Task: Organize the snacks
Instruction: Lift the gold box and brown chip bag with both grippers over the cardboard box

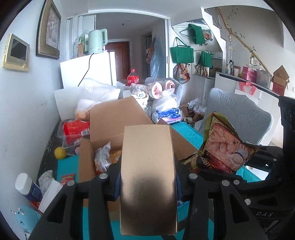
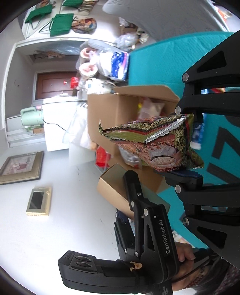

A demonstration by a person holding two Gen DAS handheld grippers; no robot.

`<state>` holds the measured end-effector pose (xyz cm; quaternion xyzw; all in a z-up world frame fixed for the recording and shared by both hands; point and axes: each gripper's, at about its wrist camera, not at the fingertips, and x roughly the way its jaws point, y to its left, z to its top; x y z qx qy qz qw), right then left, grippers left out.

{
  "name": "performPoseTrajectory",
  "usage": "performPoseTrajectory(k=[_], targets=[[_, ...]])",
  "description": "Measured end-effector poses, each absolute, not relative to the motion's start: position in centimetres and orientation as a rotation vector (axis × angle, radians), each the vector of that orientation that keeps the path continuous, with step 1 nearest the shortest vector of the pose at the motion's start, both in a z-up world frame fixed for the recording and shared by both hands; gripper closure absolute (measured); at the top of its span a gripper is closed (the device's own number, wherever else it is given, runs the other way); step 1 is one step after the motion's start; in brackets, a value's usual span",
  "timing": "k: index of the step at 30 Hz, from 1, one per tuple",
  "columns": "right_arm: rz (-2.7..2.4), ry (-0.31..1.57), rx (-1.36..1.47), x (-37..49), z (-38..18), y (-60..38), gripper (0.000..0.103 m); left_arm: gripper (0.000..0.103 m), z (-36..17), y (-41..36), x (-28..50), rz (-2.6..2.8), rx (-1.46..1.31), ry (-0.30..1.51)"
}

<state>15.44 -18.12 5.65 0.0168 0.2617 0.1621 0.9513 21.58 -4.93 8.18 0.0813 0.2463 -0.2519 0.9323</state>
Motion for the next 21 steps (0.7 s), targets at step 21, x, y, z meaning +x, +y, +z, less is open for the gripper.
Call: performPoseTrajectory(k=[21], targets=[[0.274, 0.422, -0.015, 26.8, 10.4, -20.9, 0.069, 0.059, 12.0, -7.2, 34.5, -0.457, 0.157, 0.394]])
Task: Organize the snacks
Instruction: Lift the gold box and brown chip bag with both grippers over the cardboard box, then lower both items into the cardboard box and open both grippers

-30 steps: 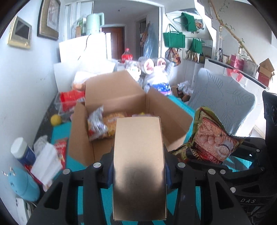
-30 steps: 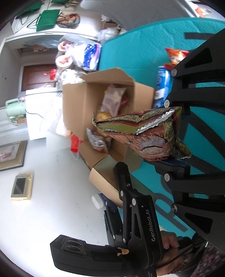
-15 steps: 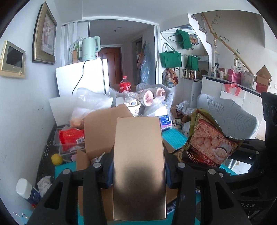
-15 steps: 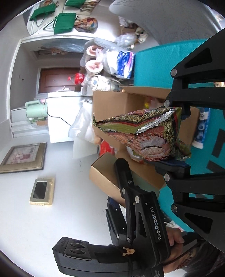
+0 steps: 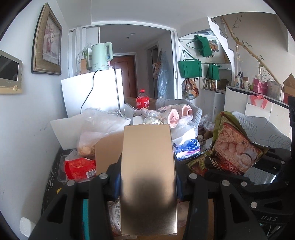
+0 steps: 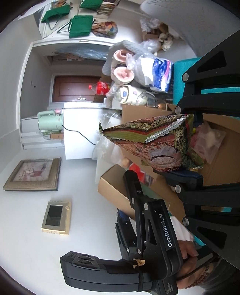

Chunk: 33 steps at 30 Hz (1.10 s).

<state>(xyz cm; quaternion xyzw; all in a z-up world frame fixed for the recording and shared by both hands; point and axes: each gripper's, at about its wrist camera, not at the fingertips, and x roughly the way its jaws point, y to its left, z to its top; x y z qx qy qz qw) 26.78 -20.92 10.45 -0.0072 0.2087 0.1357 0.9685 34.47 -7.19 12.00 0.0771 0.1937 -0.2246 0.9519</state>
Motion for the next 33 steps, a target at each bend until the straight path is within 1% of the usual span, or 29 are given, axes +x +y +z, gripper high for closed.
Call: performPoseTrajectory(k=[4, 9, 16, 25, 33], targets=[[0.253, 0.453, 0.007, 28.9, 9.3, -21.5, 0.069, 0.059, 10.0, -7.1, 36.3, -0.405, 0.146, 0.424], [0.211, 0.491, 0.036, 30.7, 7.9, -21.9, 0.069, 0.059, 7.1, -7.0, 38.1, -0.396, 0.102, 0.509], [0.179, 0.556, -0.009, 32.5, 6.4, -21.3, 0.069, 0.059, 3.9, -7.3, 39.7, -0.386, 0.113, 0.603], [0.215, 0.650, -0.034, 34.5, 4.2, -20.2, 0.068, 0.059, 1.2, -7.4, 41.9, -0.373, 0.124, 0.751], [0.200, 0.727, -0.081, 35.1, 2.3, -19.5, 0.068, 0.059, -0.2, -8.5, 42.4, -0.341, 0.177, 0.826]])
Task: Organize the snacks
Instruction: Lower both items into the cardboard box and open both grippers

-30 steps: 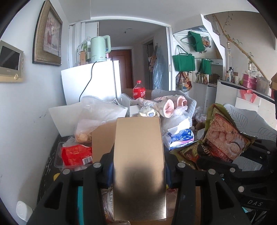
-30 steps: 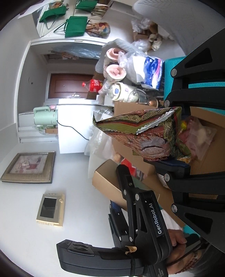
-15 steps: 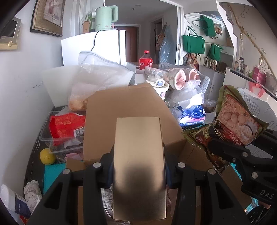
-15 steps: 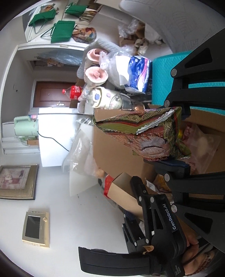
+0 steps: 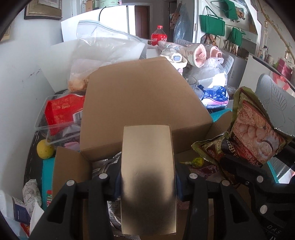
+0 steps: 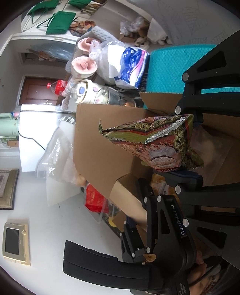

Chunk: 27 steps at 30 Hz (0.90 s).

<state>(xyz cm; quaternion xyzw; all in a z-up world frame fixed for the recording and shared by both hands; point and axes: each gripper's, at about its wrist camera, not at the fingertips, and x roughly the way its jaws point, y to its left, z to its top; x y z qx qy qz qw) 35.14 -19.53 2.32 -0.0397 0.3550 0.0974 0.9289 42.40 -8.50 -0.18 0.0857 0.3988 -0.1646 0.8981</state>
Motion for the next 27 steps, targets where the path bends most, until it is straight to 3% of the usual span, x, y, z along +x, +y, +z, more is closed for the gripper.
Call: performPoseTrajectory(k=[5, 9, 12, 15, 27], targets=[[0.155, 0.763, -0.111, 35.6, 1.5, -19.6, 0.066, 0.057, -1.3, -9.3, 42.9, -0.327, 0.223, 0.879], [0.132, 0.777, -0.125, 35.8, 1.1, -19.8, 0.050, 0.054, -2.2, -9.5, 43.4, -0.329, 0.220, 0.935], [0.123, 0.788, -0.113, 35.9, 1.0, -20.2, 0.042, 0.042, -2.4, -9.3, 43.6, -0.301, 0.214, 0.947], [0.121, 0.783, -0.115, 35.8, 1.1, -20.2, 0.041, 0.038, -2.1, -9.2, 43.3, -0.285, 0.226, 0.921], [0.087, 0.721, -0.115, 34.2, 3.6, -20.6, 0.038, 0.038, 1.8, -8.8, 41.7, -0.264, 0.201, 0.854]])
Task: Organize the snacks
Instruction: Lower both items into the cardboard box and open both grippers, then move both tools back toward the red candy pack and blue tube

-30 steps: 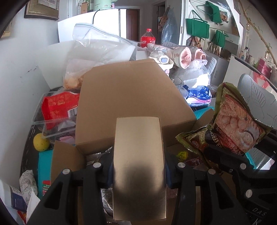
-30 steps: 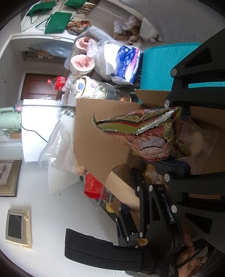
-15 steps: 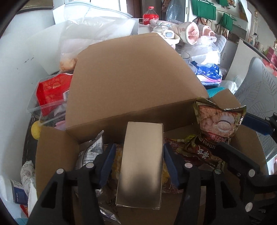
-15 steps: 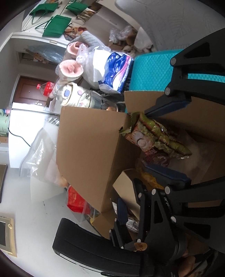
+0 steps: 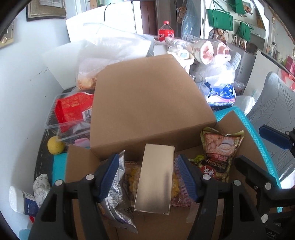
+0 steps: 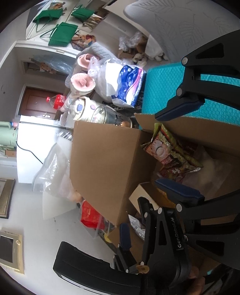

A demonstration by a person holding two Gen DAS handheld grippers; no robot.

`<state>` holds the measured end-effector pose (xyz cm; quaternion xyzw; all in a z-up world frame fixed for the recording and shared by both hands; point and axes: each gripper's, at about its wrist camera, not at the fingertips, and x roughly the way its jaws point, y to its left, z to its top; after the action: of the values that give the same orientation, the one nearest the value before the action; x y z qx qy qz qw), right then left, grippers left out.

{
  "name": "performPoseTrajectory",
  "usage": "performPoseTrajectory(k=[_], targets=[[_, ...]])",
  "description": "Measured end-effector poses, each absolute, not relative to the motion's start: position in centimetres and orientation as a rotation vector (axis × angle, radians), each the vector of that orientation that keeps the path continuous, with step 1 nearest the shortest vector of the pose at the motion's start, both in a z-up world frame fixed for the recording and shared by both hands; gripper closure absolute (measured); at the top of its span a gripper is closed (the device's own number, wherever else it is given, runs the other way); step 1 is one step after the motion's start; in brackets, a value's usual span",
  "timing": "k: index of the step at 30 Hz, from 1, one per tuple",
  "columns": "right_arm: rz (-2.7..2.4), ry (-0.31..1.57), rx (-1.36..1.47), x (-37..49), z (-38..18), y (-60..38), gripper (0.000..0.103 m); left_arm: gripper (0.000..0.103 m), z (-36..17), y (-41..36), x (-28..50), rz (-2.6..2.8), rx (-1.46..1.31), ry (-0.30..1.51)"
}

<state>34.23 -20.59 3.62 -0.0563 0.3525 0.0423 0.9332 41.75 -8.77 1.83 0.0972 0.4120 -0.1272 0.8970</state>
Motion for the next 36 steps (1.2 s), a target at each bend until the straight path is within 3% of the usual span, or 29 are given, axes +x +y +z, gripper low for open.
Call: performPoseTrajectory(k=[20, 24, 36], targets=[[0.067, 0.517, -0.097, 25.3, 12.8, -21.4, 0.038, 0.038, 12.6, -8.1, 32.2, -0.325, 0.188, 0.615], [0.061, 0.477, -0.101, 22.9, 13.9, -21.5, 0.033, 0.038, 14.1, -8.2, 29.7, -0.331, 0.189, 0.562], [0.015, 0.448, -0.088, 16.4, 13.1, -22.6, 0.033, 0.038, 14.3, -8.1, 22.7, -0.368, 0.169, 0.497]])
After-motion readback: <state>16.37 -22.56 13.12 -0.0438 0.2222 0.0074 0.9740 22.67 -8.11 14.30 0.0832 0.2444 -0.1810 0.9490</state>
